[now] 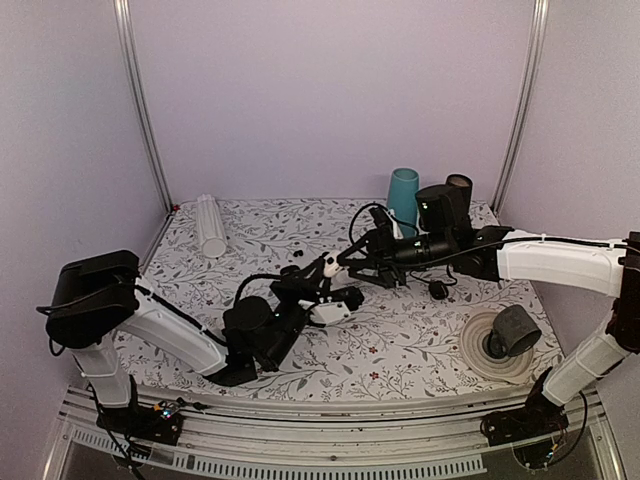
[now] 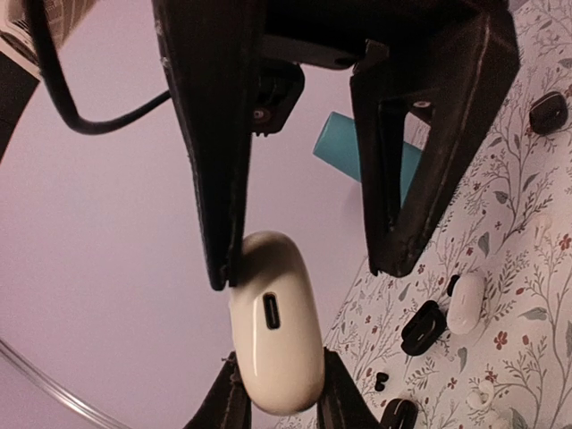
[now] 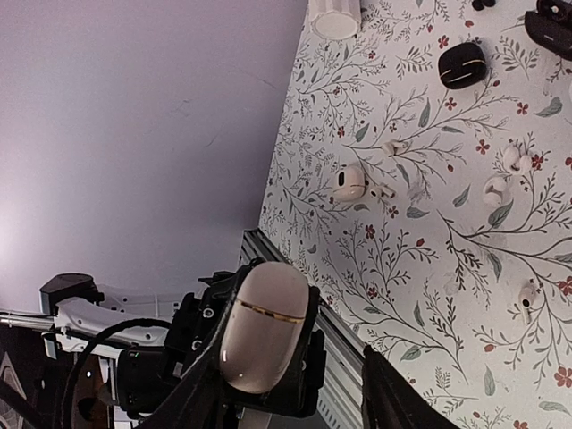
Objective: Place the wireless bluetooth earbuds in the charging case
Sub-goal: Pass from the left arm to the right
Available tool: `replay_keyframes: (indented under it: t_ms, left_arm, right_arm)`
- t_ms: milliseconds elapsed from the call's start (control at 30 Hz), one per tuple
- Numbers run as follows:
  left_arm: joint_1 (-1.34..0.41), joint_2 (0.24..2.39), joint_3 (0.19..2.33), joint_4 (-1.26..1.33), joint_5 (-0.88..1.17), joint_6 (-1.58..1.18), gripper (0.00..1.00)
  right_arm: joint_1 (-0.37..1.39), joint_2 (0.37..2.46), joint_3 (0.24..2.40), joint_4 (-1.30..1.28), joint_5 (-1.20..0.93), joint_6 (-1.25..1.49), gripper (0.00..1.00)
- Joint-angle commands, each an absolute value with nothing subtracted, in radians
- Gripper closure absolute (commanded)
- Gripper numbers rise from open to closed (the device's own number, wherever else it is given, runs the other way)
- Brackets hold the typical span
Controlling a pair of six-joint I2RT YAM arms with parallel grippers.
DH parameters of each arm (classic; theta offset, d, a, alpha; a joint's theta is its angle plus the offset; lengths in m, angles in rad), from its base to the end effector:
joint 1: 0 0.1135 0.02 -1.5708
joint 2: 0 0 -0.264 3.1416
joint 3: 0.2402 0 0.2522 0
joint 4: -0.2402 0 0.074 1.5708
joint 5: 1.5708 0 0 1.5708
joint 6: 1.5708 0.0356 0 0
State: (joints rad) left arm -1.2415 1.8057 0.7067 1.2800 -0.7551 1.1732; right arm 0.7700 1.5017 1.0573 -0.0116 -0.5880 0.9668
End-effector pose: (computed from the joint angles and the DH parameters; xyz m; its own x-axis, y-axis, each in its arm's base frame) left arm 0.1345 -0.3181 0.1973 0.4569 0.7393 -0.4946 0.1287 0.4952 0.8592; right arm 0.2316 0.2521 0.2801 -0.9506 0.0322 -0.3089 -0.2718 0.3947 0.8777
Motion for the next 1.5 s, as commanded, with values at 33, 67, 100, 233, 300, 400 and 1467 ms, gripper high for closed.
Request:
replay_keyframes:
  t_ms: [33,67,100,233,300,400,1467]
  left_arm:
    - [-1.261,1.86,0.717,1.477,-0.804,1.332,1.0]
    - [-1.261,1.865,0.719,1.484,-0.806,1.337,1.0]
    - [-1.261,1.868,0.719,1.488,-0.807,1.341,1.0]
    - [-1.263,1.871,0.719,1.488,-0.8,1.345,1.0]
    - [-1.265,1.875,0.719,1.484,-0.797,1.347,1.0]
    - [-1.27,1.882,0.722,1.485,-0.793,1.355,1.0]
    - [-1.278,1.867,0.76,1.334,-0.823,1.219,0.21]
  right_arm:
    - [0.768,1.508,1.076,-0.002,-0.616,0.944,0.51]
    - [0.767,1.507,1.076,-0.002,-0.615,0.943,0.53]
    - [0.767,1.506,1.076,-0.003,-0.614,0.941,0.54]
    - [0.767,1.508,1.077,0.005,-0.632,0.926,0.56]
    - [0.769,1.514,1.081,0.005,-0.641,0.916,0.56]
    - [0.77,1.517,1.086,0.005,-0.641,0.904,0.56]
    - [0.782,1.455,1.026,0.084,-0.521,0.877,0.96]
